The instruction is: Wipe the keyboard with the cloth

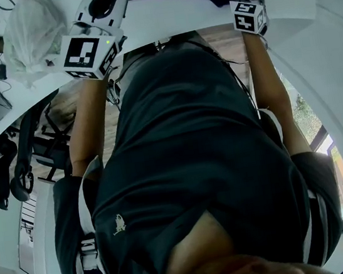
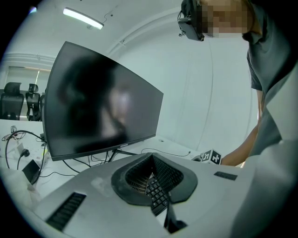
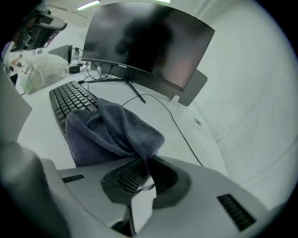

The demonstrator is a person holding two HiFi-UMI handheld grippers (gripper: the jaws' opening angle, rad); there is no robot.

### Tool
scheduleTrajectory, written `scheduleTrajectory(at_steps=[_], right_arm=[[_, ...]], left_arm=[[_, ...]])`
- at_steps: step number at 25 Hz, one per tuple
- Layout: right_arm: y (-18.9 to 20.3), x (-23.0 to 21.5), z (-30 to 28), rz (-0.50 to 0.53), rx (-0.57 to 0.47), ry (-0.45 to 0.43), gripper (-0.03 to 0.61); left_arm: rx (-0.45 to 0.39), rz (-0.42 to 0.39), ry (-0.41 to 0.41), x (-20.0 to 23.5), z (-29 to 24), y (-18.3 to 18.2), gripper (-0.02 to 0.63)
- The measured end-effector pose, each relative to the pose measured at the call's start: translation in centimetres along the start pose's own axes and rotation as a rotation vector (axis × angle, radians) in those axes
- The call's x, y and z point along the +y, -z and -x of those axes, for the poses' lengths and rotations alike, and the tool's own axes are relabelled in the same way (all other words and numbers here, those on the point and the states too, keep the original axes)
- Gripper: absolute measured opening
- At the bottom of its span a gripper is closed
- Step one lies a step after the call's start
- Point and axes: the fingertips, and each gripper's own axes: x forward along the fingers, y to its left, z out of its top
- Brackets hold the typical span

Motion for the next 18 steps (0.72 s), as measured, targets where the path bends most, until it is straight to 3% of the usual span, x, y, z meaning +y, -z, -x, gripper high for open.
scheduleTrajectory(at_steps=[3, 7, 18], right_arm=[[0.2, -1.3, 1.3, -0.057, -0.022, 0.002, 0.034], [-2.4, -2.1, 4.2, -0.148, -0.137, -0.021, 0.034], [-15.9, -9.1, 18.0, -0.37, -0.618, -0.1, 0.034]], left_arm=[[0.0, -0.016, 0.0, -1.1, 0.0, -0.2, 0.006], [-0.007, -0.038, -0.009, -2.3, 0.4, -0.6, 0.006], [-0.019, -0.094, -0.054, -3.8, 1.9, -2.2, 0.006]])
